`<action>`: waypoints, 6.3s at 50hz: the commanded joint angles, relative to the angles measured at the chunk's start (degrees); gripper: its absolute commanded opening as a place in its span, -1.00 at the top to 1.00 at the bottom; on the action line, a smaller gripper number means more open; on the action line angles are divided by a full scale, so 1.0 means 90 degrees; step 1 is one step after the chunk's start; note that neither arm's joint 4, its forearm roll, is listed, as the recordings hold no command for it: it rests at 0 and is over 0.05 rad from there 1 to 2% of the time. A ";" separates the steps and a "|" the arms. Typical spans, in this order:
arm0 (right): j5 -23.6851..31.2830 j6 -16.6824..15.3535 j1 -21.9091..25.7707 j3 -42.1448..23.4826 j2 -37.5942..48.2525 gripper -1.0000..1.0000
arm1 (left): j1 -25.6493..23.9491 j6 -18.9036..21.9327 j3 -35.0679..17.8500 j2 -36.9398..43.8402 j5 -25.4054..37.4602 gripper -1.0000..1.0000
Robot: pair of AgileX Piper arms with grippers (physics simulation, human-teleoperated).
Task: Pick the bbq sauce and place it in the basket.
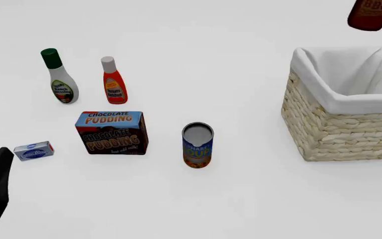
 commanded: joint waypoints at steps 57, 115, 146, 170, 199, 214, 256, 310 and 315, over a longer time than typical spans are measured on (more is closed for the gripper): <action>-0.1452 0.0097 -0.0896 0.1326 0.1057 1.00 | 0.0000 0.0000 0.0000 0.0000 0.0000 -1.00; -0.2282 -0.0022 -0.0844 0.1619 0.2208 1.00 | 0.0000 0.0000 0.0000 0.0000 0.0000 -1.00; -0.2532 -0.0007 -0.0849 0.1625 0.2662 1.00 | 0.0000 0.0000 0.0000 0.0000 0.0000 -1.00; -0.2530 -0.0010 -0.0908 0.1591 0.2740 -1.00 | 0.0000 0.0000 0.0000 0.0000 0.0000 -1.00; -0.2300 -0.0042 -0.0853 0.1446 0.2461 -1.00 | 0.0000 0.0000 0.0000 0.0000 0.0000 -1.00; -0.2061 -0.0066 -0.0826 0.1315 0.2128 -1.00 | 0.0000 0.0000 0.0000 0.0000 0.0000 -1.00; -0.1508 -0.0046 -0.0705 0.1256 0.0910 -1.00 | 0.0000 0.0000 0.0000 0.0000 0.0000 -1.00; -0.0995 0.0071 -0.0387 0.1026 -0.0568 -1.00 | 0.0000 0.0000 0.0000 0.0000 0.0000 -1.00; -0.0967 0.0090 -0.0387 0.1029 -0.0662 -1.00 | 0.0000 0.0000 0.0000 0.0000 0.0000 -1.00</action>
